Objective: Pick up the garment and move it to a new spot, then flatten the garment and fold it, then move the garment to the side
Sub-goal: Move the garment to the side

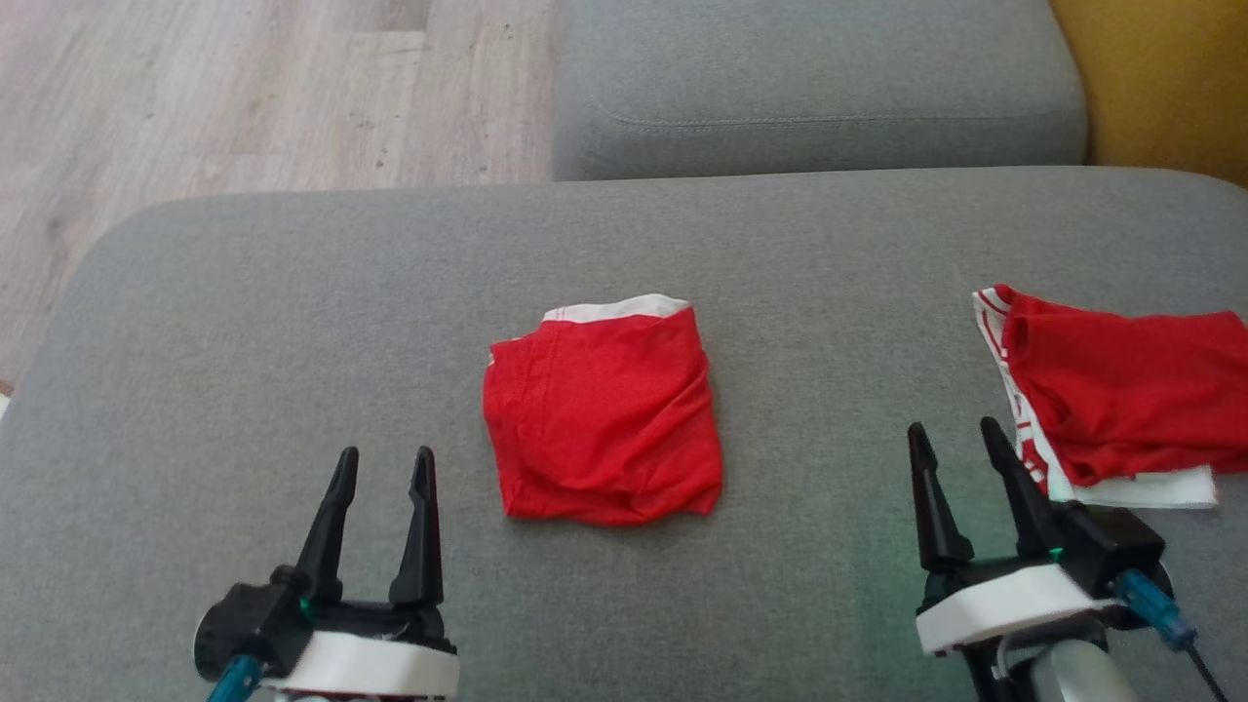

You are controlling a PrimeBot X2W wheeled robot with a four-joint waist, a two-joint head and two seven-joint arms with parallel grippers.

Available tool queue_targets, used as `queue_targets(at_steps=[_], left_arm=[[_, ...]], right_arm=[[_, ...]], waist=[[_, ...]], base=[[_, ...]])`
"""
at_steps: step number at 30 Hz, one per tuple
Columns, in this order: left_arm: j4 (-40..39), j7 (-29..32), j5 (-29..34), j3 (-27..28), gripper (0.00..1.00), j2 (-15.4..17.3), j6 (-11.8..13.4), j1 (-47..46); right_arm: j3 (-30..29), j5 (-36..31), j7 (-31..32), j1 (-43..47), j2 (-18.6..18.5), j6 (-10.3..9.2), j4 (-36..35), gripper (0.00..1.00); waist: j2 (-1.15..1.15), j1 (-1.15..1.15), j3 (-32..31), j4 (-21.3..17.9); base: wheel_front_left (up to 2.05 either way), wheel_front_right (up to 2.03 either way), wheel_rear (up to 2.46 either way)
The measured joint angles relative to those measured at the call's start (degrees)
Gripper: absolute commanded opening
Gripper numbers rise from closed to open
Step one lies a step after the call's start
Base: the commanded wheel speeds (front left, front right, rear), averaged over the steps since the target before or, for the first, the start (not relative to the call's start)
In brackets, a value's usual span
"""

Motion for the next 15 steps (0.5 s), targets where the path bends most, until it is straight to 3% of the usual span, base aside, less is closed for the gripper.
queue_targets(at_steps=[10, 15], left_arm=[[0.0, 0.0, 0.1, -1.6, 1.0, 0.0, -0.1, -0.5], [0.5, 0.0, 0.5, -2.6, 1.0, 0.0, -0.5, -2.7]], right_arm=[[0.9, 1.8, 0.9, -2.5, 0.0, 0.0, 2.8, 1.0], [2.0, 3.8, 3.2, -8.9, 0.0, 0.0, 7.2, 1.0]], waist=[[0.0, 0.0, 1.8, 2.8], [0.0, 0.01, 3.9, 5.4]], base=[[0.0, 0.0, 0.0], [0.0, 0.0, 0.0]])
